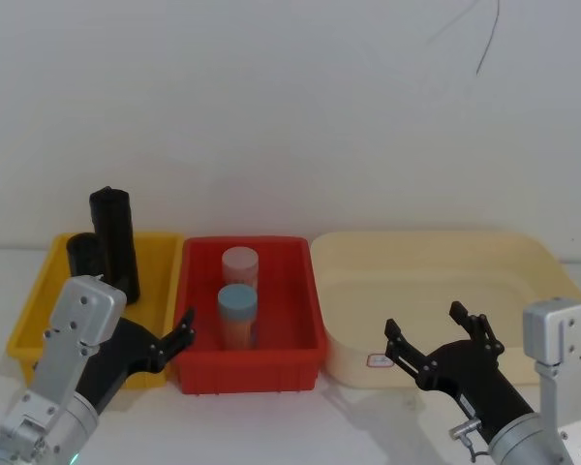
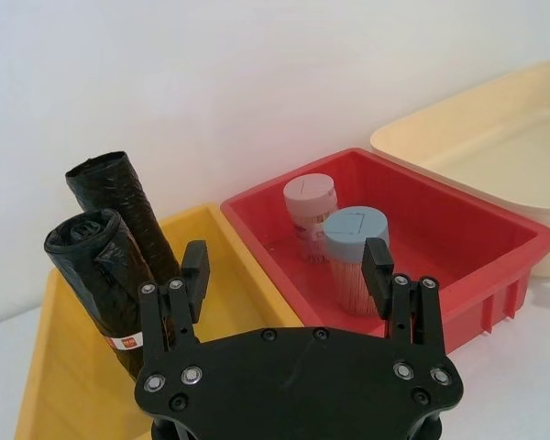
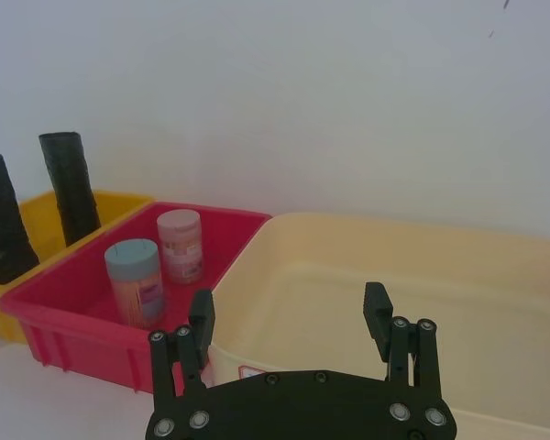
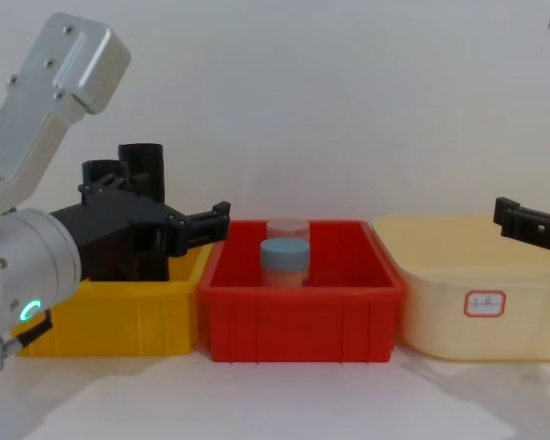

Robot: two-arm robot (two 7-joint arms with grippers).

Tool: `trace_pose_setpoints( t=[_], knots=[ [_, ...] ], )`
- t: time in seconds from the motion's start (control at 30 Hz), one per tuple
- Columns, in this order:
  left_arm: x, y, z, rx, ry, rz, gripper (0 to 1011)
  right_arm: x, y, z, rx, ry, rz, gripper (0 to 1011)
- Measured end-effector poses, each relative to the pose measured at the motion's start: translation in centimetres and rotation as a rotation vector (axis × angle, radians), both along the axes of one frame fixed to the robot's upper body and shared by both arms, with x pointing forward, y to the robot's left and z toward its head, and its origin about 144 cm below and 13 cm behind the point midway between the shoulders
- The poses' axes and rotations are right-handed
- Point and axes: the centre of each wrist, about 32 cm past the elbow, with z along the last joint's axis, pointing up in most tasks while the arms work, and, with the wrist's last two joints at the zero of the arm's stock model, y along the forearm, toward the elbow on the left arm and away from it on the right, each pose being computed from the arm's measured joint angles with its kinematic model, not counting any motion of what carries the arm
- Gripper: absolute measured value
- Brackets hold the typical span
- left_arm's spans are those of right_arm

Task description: Pick up the garbage bag with the one hand and transfer it to the other hand.

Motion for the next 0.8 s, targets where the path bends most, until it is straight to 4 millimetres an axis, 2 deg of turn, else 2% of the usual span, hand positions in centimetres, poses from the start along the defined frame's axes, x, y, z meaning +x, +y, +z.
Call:
trace_pose_setpoints(
  t=[0.8],
  knots=[
    [0.00,0.00,0.00,0.000,0.000,0.000,1002,0.00,0.00,0.00,0.000,0.000,0.000,1000]
  ],
)
